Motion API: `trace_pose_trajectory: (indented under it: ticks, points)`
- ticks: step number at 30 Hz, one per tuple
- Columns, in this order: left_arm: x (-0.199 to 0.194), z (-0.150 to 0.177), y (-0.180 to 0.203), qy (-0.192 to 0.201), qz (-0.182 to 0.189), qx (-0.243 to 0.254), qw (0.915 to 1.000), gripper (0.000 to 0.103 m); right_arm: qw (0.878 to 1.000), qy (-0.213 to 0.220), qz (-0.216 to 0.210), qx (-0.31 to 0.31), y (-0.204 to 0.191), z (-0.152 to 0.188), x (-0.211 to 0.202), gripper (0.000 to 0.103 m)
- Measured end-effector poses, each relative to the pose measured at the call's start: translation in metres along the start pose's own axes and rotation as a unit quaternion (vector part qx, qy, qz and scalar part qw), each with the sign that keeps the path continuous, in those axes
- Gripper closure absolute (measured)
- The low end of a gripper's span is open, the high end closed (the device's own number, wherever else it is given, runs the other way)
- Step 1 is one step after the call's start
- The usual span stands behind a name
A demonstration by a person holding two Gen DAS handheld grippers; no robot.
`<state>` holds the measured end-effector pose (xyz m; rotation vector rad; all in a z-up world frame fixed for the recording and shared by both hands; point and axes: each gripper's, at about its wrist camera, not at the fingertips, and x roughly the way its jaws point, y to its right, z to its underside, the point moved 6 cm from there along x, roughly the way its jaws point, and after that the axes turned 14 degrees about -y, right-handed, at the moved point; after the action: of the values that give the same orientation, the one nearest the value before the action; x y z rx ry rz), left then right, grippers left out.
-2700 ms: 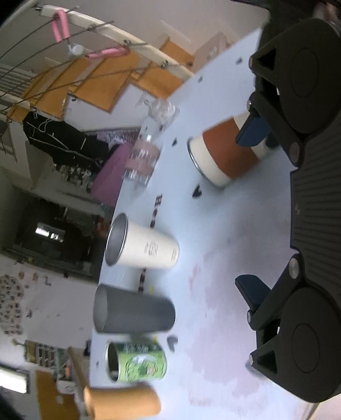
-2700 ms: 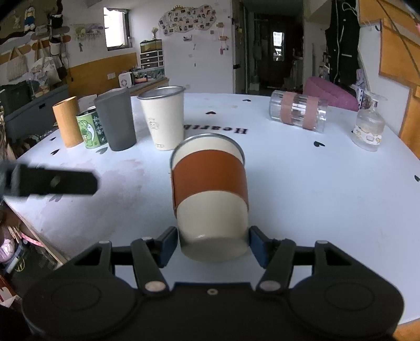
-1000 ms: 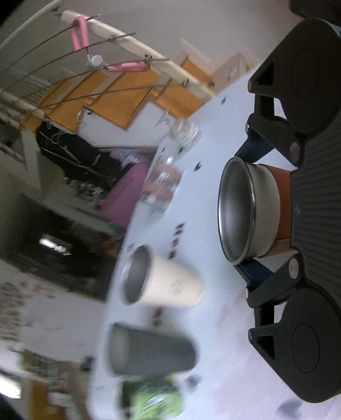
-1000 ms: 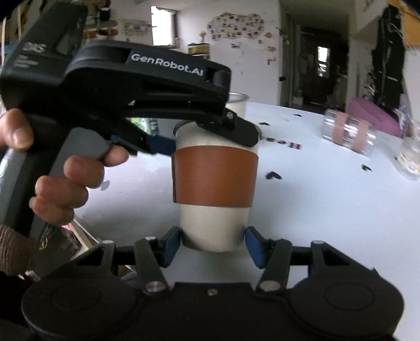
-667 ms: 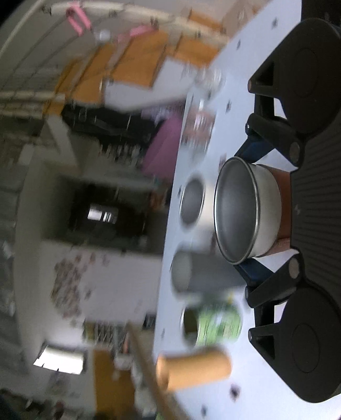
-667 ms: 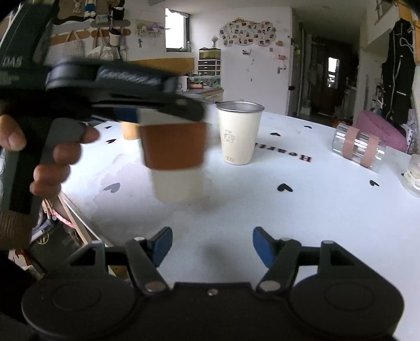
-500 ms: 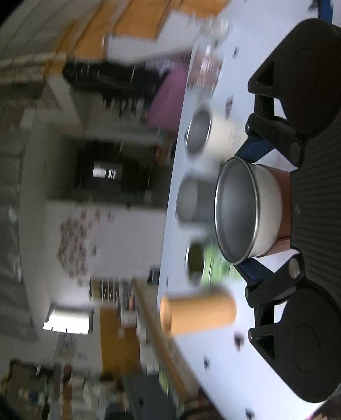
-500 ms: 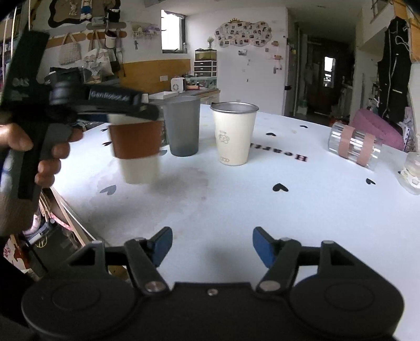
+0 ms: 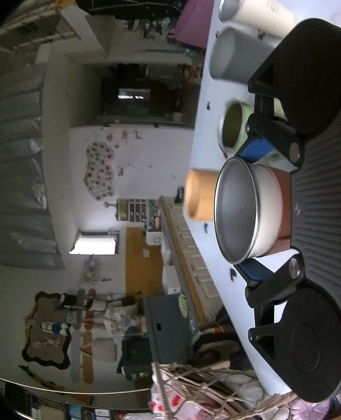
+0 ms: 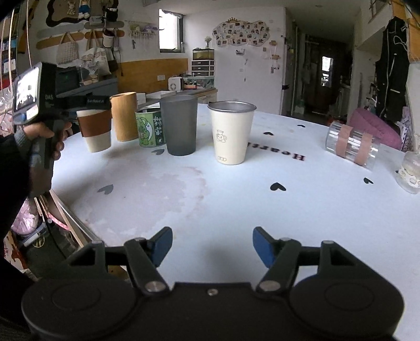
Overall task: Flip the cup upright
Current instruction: 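Carry the upright cup beside the bamboo cup and set it down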
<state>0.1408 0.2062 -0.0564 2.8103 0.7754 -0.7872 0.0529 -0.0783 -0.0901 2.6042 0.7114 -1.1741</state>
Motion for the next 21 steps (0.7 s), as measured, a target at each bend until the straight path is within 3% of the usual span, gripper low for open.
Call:
trace_pose_trajectory:
  ticks: [7,12,21]
  points:
    - [0.004,0.003,-0.005,-0.011,0.001,-0.01,0.9999,0.024,1.0,0.002,-0.001,0.002,0.0,0.0,-0.001,0.034]
    - [0.0,0.001,-0.01,-0.015,0.004,-0.017,0.9997,0.003,1.0,0.011,-0.003,0.006,0.002,-0.002,-0.004,0.033]
    - [-0.056,0.01,-0.002,-0.062,0.052,-0.016,0.9966,0.0,0.998,0.061,-0.004,0.012,0.013,-0.028,-0.023,0.024]
